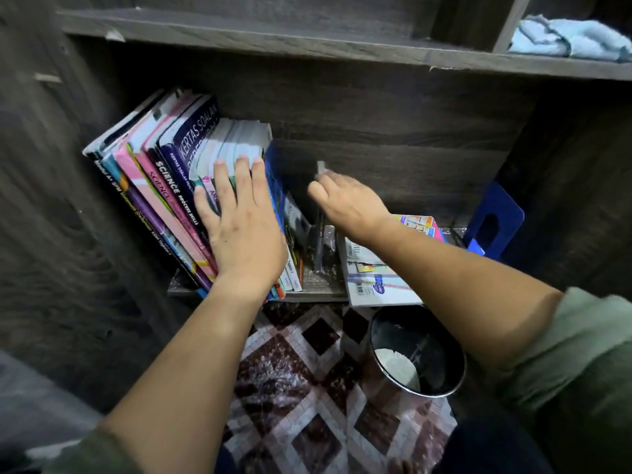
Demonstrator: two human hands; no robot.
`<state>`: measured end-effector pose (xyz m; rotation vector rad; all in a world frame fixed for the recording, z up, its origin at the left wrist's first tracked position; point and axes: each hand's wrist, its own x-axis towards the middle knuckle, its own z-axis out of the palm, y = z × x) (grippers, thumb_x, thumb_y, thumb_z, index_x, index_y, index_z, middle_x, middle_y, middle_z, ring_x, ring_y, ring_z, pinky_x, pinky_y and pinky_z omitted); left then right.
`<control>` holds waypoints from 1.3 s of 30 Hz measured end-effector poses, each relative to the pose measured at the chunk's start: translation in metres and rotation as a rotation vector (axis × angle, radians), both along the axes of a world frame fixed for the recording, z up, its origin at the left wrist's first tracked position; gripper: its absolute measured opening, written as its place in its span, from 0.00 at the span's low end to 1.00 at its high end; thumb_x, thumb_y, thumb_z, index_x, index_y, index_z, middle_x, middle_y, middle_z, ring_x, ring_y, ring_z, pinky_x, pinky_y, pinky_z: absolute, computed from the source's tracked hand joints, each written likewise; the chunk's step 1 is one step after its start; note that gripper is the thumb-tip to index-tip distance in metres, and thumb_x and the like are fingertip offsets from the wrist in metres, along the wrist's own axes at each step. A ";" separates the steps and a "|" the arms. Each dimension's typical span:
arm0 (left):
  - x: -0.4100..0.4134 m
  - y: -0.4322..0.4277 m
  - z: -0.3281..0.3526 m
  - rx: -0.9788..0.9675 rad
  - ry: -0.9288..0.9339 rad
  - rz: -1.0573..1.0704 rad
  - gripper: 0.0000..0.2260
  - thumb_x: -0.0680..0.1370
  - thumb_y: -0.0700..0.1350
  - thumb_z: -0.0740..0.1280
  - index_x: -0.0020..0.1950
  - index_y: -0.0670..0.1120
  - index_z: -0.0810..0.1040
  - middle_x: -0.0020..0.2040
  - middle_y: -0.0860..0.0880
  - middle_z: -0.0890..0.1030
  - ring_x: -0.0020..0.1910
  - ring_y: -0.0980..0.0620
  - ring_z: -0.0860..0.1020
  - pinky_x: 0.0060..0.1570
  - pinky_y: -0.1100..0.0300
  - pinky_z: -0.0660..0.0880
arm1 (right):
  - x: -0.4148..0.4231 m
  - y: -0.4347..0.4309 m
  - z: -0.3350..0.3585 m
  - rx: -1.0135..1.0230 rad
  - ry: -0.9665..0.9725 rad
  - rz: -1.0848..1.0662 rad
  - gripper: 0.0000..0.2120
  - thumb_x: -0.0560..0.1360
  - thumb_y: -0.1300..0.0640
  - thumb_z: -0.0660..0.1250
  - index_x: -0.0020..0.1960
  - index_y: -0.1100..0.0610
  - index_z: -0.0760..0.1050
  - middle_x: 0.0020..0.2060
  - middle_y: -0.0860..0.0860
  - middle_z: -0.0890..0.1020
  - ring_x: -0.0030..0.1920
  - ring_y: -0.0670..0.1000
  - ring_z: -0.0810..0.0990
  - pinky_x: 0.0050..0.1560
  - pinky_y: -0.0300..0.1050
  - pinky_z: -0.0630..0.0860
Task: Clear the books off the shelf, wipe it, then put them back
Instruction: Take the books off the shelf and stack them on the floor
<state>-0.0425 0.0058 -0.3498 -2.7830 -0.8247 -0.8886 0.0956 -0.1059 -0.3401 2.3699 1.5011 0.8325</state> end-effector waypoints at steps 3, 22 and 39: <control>0.003 -0.003 0.000 -0.015 0.007 0.019 0.39 0.73 0.45 0.69 0.78 0.45 0.50 0.78 0.46 0.54 0.77 0.41 0.47 0.72 0.38 0.46 | 0.003 -0.012 -0.006 -0.179 -0.087 -0.035 0.16 0.72 0.59 0.58 0.58 0.54 0.73 0.44 0.57 0.79 0.44 0.60 0.80 0.40 0.50 0.78; 0.021 -0.036 0.005 -0.171 -0.091 0.079 0.41 0.70 0.51 0.71 0.77 0.41 0.54 0.78 0.39 0.52 0.77 0.36 0.45 0.70 0.33 0.47 | 0.024 -0.158 -0.092 0.124 0.581 -0.632 0.18 0.76 0.60 0.62 0.66 0.57 0.67 0.67 0.56 0.71 0.69 0.58 0.67 0.67 0.51 0.62; 0.111 -0.099 -0.092 -0.059 0.518 -0.540 0.43 0.73 0.58 0.71 0.79 0.50 0.49 0.80 0.47 0.49 0.78 0.47 0.46 0.76 0.48 0.48 | 0.049 -0.183 -0.124 0.170 0.492 -0.374 0.45 0.68 0.39 0.73 0.78 0.52 0.57 0.76 0.52 0.60 0.77 0.54 0.55 0.75 0.57 0.45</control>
